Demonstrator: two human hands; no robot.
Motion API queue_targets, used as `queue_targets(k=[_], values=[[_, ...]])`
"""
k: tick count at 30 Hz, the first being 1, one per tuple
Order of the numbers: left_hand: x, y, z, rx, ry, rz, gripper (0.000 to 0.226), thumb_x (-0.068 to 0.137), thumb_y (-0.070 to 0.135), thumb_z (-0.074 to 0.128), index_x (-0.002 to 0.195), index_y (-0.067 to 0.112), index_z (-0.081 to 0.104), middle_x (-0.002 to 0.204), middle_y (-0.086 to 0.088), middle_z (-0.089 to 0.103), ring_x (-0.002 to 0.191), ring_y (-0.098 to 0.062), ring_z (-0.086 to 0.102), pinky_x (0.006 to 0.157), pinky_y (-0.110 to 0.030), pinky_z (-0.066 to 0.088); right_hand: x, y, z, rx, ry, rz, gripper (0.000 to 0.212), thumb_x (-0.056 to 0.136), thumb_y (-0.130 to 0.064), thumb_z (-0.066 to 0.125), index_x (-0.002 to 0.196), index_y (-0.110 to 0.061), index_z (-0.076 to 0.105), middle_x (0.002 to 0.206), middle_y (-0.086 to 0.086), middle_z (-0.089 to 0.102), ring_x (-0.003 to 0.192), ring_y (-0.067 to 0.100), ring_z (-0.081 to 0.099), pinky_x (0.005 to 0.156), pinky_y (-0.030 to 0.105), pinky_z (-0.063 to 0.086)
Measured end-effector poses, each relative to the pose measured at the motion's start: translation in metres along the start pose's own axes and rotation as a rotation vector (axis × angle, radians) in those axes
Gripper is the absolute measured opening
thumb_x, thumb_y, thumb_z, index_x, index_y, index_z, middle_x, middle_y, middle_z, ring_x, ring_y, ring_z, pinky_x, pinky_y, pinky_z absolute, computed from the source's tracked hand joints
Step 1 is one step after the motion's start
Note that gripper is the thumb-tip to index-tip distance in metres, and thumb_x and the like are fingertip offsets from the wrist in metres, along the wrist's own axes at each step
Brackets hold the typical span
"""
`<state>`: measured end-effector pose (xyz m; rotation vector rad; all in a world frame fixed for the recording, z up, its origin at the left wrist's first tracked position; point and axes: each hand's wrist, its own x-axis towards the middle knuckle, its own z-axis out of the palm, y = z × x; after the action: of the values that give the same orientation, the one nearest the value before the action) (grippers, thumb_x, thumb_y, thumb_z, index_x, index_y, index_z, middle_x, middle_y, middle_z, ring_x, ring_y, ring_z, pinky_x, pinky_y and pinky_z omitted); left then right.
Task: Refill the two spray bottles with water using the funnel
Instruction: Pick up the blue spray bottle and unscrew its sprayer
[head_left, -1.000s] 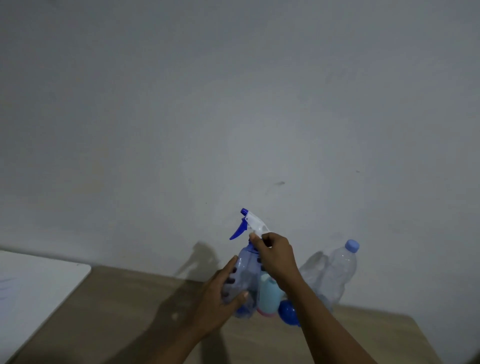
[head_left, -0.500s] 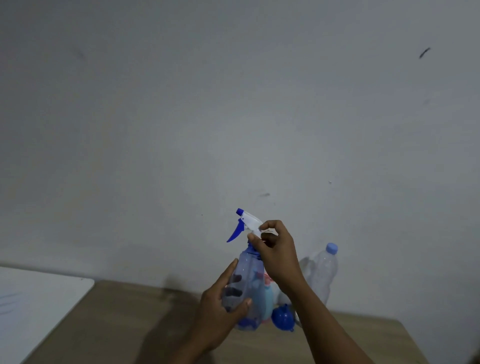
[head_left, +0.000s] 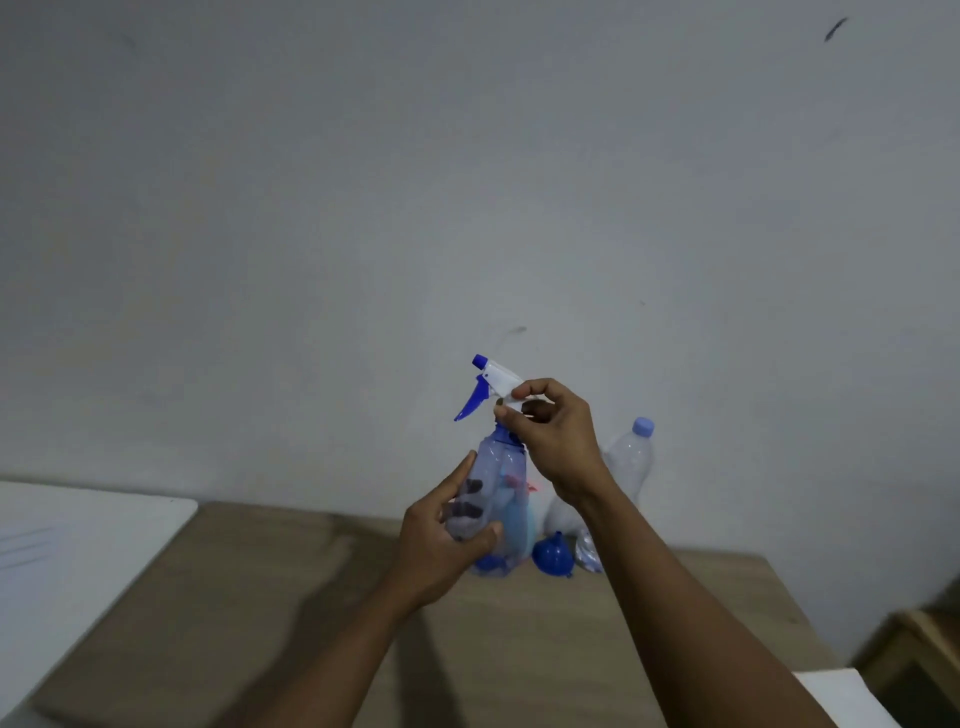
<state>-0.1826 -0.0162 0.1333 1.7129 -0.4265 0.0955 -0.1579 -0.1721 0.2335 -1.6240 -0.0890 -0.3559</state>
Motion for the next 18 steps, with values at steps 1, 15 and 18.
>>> queue_targets(k=[1, 15, 18], values=[[-0.001, 0.001, 0.000, 0.000, -0.002, -0.002, 0.072, 0.080, 0.018, 0.079, 0.134, 0.043, 0.039, 0.119, 0.019, 0.059, 0.103, 0.003, 0.063, 0.074, -0.019, 0.058, -0.001, -0.001, -0.001, -0.006, -0.001, -0.011, 0.023, 0.083, -0.005, 0.078, 0.103, -0.006, 0.065, 0.088, 0.016, 0.073, 0.074, 0.019, 0.071, 0.072, 0.033, 0.061], [0.001, -0.007, -0.007, -0.023, -0.013, -0.001, 0.072, 0.079, 0.021, 0.080, 0.139, 0.034, 0.042, 0.121, 0.014, 0.062, 0.106, -0.010, 0.066, 0.076, -0.022, 0.059, -0.006, 0.003, -0.003, 0.004, -0.013, -0.063, 0.023, 0.087, -0.006, 0.073, 0.107, -0.010, 0.064, 0.088, 0.009, 0.072, 0.080, 0.014, 0.072, 0.071, 0.022, 0.059], [0.001, -0.009, -0.007, -0.038, -0.008, -0.006, 0.075, 0.074, 0.030, 0.082, 0.137, 0.037, 0.042, 0.123, 0.016, 0.061, 0.106, -0.012, 0.067, 0.077, -0.025, 0.059, -0.002, 0.006, -0.003, -0.009, -0.041, -0.057, 0.019, 0.093, 0.000, 0.063, 0.107, -0.013, 0.064, 0.103, 0.014, 0.072, 0.091, 0.020, 0.073, 0.076, 0.024, 0.060]])
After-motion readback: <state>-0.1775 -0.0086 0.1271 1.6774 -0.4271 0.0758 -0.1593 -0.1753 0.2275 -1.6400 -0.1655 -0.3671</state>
